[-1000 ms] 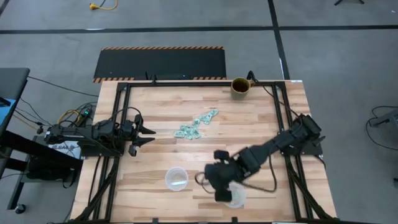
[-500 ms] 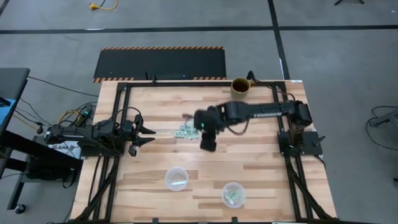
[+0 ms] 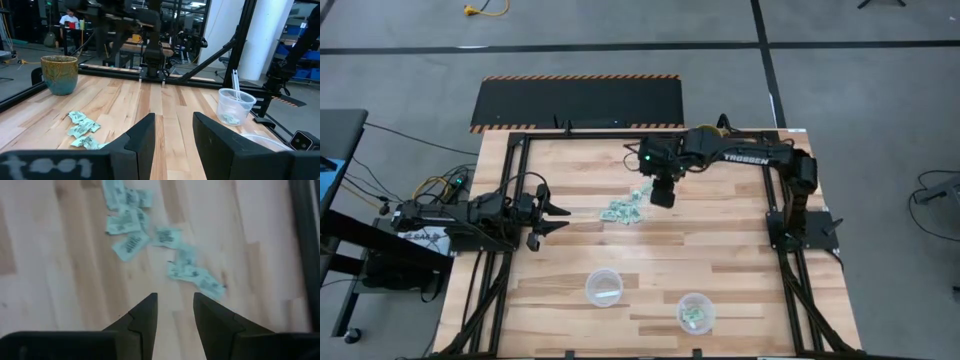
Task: Pick and place items into bin
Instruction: Put the stevia packet into the right transparent bin
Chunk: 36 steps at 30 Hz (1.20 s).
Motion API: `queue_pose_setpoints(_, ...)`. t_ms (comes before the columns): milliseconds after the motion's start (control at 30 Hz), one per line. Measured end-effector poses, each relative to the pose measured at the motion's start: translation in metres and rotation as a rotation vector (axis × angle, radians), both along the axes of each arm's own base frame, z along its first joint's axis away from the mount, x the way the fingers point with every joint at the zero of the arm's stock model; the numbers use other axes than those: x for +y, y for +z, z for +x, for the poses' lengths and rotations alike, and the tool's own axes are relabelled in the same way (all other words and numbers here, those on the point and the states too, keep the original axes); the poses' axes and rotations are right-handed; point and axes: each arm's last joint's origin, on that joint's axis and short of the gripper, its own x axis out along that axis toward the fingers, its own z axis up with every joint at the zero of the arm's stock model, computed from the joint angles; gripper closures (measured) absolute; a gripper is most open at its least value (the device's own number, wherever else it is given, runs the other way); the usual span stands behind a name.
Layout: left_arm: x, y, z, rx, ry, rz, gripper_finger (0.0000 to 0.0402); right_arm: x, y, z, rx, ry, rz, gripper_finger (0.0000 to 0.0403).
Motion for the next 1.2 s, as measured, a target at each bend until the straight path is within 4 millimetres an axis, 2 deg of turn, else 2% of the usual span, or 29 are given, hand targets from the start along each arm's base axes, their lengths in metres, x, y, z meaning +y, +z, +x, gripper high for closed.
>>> queue_pose_setpoints(300,0.0,0.0,0.0,0.0,0.0,0.0,0.0281,-0.042,-0.002,-0.017,0.071,0.116,-0.031,0.0273)
queue_pose_setpoints(467,0.0,0.0,0.0,0.0,0.0,0.0,0.0281,-0.064,-0.001,-0.019,-0.015,0.124,0.042,0.028)
queue_pose_setpoints(567,0.0,0.0,0.0,0.0,0.0,0.0,0.0281,-0.066,-0.014,-0.011,-0.001,0.129,0.057,0.0282)
queue_pose_setpoints(767,0.0,0.0,0.0,0.001,0.001,0.0,0.0281,-0.053,-0.041,0.006,0.076,0.168,0.067,0.028)
queue_pose_setpoints(833,0.0,0.0,0.0,0.004,-0.003,0.0,0.0281,-0.052,-0.047,0.016,0.053,0.173,0.036,0.028)
queue_pose_setpoints(1067,0.0,-0.001,0.001,0.02,-0.001,0.001,0.0281,-0.059,-0.081,0.024,0.147,0.101,0.086,0.028)
queue_pose_setpoints(1200,0.0,-0.002,0.002,0.024,-0.002,0.002,0.0281,-0.062,-0.091,0.026,0.168,0.075,0.102,0.028)
